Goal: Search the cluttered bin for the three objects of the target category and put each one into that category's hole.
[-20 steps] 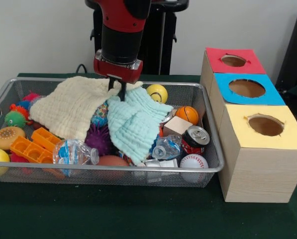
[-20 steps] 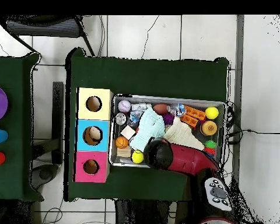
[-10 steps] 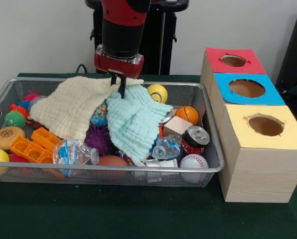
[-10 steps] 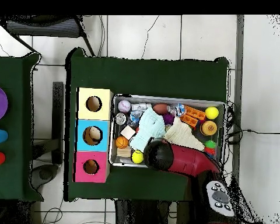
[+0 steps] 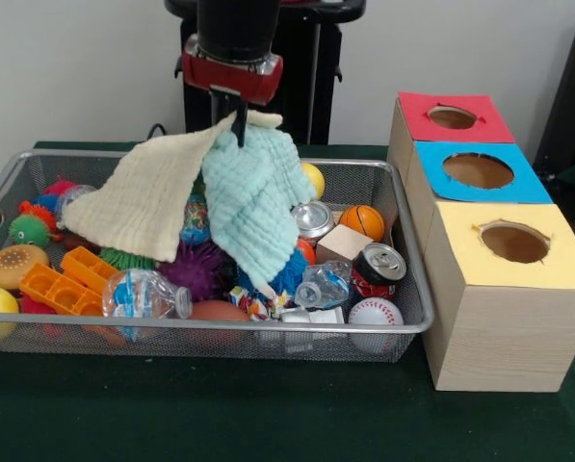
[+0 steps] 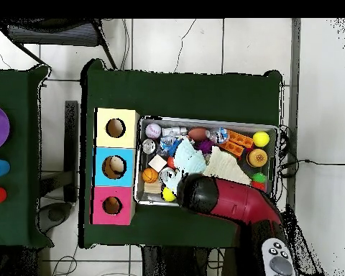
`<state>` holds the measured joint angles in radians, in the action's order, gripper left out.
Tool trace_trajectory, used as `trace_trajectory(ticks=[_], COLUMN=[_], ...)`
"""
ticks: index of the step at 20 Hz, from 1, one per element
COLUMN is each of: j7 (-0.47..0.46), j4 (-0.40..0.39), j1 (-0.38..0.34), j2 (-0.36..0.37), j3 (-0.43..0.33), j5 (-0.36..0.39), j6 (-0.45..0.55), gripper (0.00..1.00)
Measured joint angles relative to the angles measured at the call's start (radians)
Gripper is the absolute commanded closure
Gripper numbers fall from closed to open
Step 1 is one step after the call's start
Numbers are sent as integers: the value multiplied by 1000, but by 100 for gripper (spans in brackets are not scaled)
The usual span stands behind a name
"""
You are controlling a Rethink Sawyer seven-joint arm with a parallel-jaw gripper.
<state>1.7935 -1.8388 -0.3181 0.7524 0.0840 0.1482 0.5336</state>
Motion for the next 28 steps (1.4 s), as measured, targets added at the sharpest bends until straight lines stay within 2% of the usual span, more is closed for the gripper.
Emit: trace_trajectory(ticks=[4, 14, 28], j7=[0, 0, 0], j4=[0, 26, 101], j1=[0, 0, 0], j2=[64, 166, 217], j3=[0, -1, -1], j5=[0, 1, 2], j6=[97, 248, 314], gripper=[100, 100, 100])
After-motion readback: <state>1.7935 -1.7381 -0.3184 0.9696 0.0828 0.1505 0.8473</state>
